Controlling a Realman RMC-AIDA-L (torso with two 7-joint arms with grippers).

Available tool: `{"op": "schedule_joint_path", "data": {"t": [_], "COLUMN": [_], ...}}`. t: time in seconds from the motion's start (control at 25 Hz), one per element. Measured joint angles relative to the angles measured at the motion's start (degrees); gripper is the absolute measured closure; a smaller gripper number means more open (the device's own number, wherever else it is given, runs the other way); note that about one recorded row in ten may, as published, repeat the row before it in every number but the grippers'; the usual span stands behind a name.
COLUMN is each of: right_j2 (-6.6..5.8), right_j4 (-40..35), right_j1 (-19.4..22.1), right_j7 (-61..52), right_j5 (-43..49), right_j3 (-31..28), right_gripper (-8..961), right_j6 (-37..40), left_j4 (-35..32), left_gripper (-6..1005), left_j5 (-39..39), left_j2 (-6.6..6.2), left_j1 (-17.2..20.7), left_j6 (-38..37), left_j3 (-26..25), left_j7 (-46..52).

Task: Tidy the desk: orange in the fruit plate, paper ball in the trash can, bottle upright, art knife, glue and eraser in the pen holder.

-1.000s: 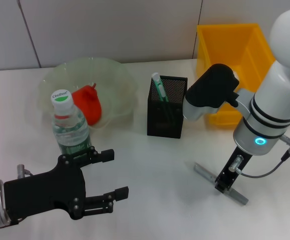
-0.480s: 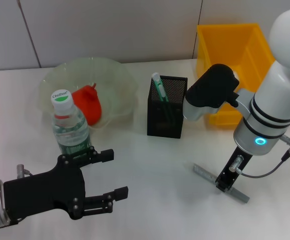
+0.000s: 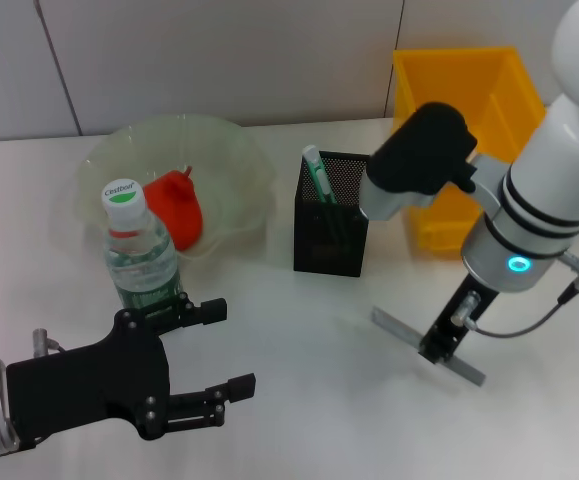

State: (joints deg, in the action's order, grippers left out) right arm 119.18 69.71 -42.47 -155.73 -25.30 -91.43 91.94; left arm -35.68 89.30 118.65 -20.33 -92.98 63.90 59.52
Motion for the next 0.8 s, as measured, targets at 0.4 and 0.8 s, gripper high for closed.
{"op": "schedule_joint_path", "data": {"t": [0.4, 0.8], "right_j2": [0.00, 0.00], "right_j4": [12.28, 28.00], "right_j1": [1.63, 2.41], "right_j7": [-0.73, -1.11], "right_j5": [-0.78, -2.18], "right_j3": [-0.92, -4.40], "right_gripper": [819, 821], "right_j6": [2.44, 2.42], "left_j4": [0.00, 0.00], "left_gripper": [165, 166], "left_j5": [0.00, 0.00], "left_j2": [0.10, 0.10], "left_j1": [0.24, 0.03], "left_j6": [0.00, 0.00], "left_j3": [0.00, 0.00], "left_j7": [-0.02, 0.06]}}
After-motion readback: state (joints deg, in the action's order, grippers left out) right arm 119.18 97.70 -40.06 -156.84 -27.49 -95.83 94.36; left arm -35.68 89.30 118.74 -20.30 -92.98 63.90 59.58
